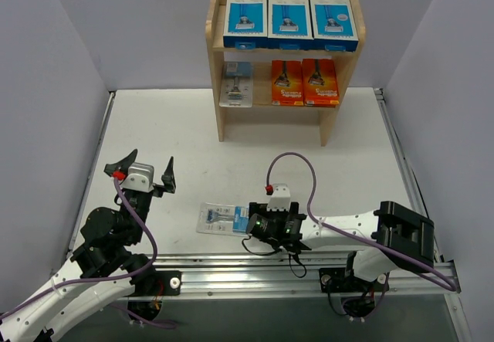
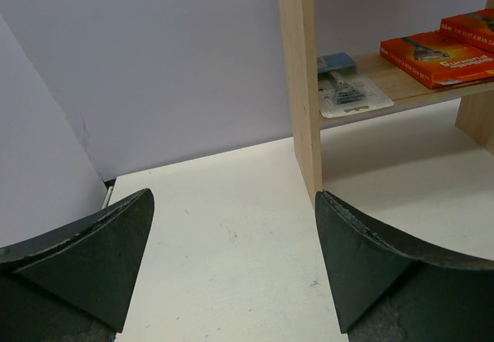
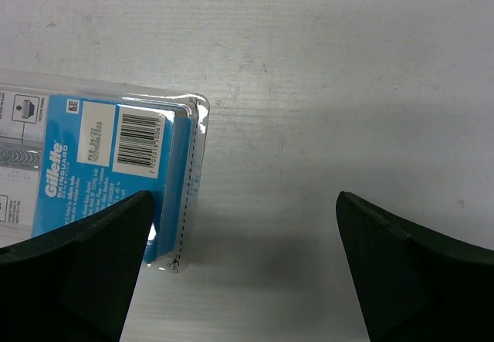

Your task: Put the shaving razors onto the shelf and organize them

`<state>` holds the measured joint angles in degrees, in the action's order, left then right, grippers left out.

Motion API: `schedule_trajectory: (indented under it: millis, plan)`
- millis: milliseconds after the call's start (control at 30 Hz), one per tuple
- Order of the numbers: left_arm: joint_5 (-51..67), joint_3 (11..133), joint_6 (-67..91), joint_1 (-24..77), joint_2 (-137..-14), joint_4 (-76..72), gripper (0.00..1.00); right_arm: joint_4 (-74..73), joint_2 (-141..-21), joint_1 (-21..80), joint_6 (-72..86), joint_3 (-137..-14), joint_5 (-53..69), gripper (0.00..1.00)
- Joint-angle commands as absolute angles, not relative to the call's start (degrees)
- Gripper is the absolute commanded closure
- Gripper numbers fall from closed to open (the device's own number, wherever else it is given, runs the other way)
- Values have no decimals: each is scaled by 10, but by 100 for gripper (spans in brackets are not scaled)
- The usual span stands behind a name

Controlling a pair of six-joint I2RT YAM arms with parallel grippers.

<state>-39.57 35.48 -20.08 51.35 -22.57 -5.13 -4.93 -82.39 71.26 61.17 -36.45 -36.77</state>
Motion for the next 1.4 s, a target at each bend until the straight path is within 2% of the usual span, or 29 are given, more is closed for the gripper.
schedule_trajectory:
  millis: [0, 333, 600, 967, 1367]
  plan:
    - [-384, 377, -193, 517, -223, -52, 6, -64, -807, 711, 595, -380, -387, 0]
    - [-382, 380, -191, 517, -224, -47, 6, -37, -740, 789, 631, -334, -421, 4]
    - [-383, 380, -189, 517, -227, -47, 6, -26, -801, 817, 633, -338, -388, 4]
    - [-376, 381, -186, 517, -222, -45, 6, -98, -809, 810, 728, -334, -429, 1]
    - [-373, 384, -183, 517, -215, -42, 6, -40, -819, 730, 671, -322, -396, 1]
